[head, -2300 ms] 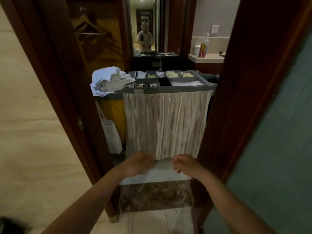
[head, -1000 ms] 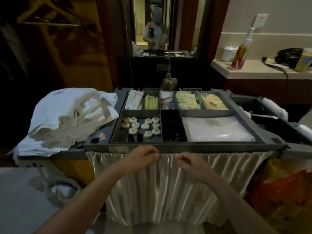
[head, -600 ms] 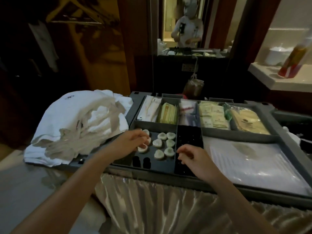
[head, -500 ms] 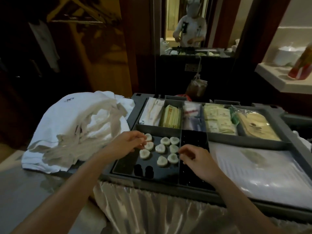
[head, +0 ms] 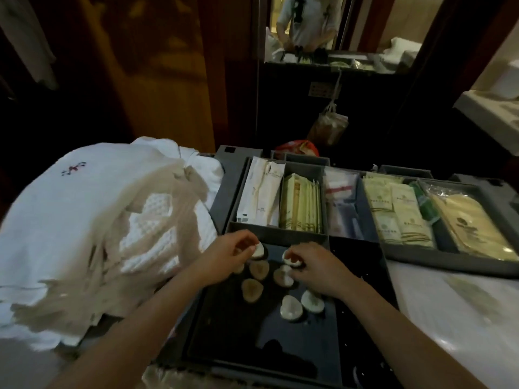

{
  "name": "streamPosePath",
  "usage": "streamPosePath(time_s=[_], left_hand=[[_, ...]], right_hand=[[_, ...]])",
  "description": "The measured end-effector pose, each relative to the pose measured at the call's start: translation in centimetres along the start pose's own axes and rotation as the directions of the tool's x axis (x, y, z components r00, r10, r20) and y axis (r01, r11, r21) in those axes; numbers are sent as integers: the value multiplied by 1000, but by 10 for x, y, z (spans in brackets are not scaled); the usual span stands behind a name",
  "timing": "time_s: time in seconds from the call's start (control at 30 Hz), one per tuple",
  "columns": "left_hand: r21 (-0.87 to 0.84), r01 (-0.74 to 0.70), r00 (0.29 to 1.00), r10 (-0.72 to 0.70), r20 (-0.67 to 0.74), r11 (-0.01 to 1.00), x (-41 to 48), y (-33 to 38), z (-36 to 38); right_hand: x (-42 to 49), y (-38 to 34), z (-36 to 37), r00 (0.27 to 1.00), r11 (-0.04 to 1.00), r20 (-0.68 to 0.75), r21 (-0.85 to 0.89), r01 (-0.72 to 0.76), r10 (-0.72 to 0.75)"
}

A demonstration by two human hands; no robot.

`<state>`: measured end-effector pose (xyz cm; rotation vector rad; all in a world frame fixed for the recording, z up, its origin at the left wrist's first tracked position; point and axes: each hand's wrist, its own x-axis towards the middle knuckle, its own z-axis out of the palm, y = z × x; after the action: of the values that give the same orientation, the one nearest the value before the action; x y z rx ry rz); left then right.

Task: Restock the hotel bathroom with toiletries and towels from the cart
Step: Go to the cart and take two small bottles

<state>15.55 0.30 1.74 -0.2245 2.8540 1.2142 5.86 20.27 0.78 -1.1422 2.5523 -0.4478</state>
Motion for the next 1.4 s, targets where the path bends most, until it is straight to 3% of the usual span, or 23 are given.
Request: streamPosePath(time_s=[0.17,0.4,0.6,0.7,0.93,1.1,1.23,1.4], left_hand=[[280,-130,988,148,-45,951,-2,-14,21],[497,-143,987,163,3,856,4,-16,28],[606,-161,987,137,85,779,7,-15,30],[639,-157,988,122,98,753,7,-13,30],[663,-125,992,75,103,738,9,-11,31],[703,-94,995,35,98,705,12,-1,32],[721,-42,988,-81,135,691,16,6,44],[749,-18,983,-124,133,662,19,11,48]], right_hand=[[13,4,11,980,935,132,-304,182,-148],[15,9,11,953,879,175,-372,298,-249],[15,11,15,948,859,167,-404,315,-269],[16,12,15,963,907,111,-322,270,-247],[13,10,12,987,990,-94,44,132,-127],[15,12,8,979,921,-203,383,73,6],[14,11,5,973,881,-225,468,67,46],[9,7,1,974,848,-201,529,15,108]])
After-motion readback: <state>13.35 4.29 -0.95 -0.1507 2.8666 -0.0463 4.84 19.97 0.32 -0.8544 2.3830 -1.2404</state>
